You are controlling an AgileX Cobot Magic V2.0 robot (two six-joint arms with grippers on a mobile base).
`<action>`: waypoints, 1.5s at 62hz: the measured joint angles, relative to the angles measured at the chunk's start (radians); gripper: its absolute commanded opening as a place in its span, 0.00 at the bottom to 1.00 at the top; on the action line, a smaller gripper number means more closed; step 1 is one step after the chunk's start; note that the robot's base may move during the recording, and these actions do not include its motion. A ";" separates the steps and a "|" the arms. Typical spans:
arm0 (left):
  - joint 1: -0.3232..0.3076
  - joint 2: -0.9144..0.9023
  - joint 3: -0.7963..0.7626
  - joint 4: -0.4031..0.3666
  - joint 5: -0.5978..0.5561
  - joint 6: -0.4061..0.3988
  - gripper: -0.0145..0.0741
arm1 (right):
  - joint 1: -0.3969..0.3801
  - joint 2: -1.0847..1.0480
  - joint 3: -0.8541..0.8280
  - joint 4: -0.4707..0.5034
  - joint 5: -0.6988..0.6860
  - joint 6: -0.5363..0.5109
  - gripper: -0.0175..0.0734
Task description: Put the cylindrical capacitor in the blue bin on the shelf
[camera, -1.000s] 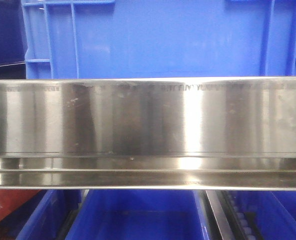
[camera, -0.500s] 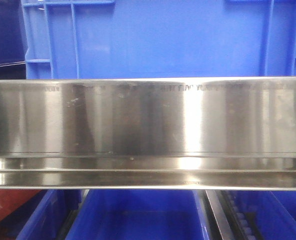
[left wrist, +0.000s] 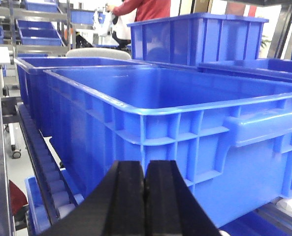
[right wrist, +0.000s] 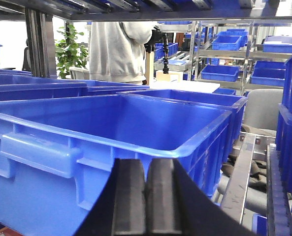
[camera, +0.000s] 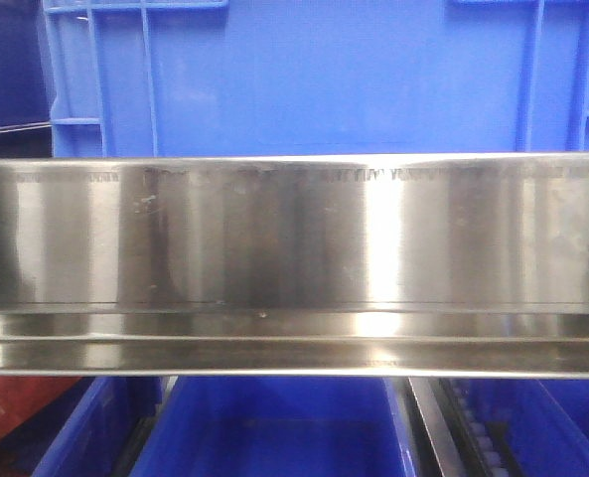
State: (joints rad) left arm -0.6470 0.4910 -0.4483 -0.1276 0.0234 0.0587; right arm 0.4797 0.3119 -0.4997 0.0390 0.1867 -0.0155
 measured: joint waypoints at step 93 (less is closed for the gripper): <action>0.000 -0.002 0.002 0.000 -0.023 0.000 0.04 | -0.432 -0.308 0.497 -0.003 -0.194 0.000 0.01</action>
State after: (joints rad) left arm -0.6470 0.4895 -0.4467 -0.1276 0.0000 0.0590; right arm 0.0475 0.0037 -0.0024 0.0357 -0.0070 -0.0155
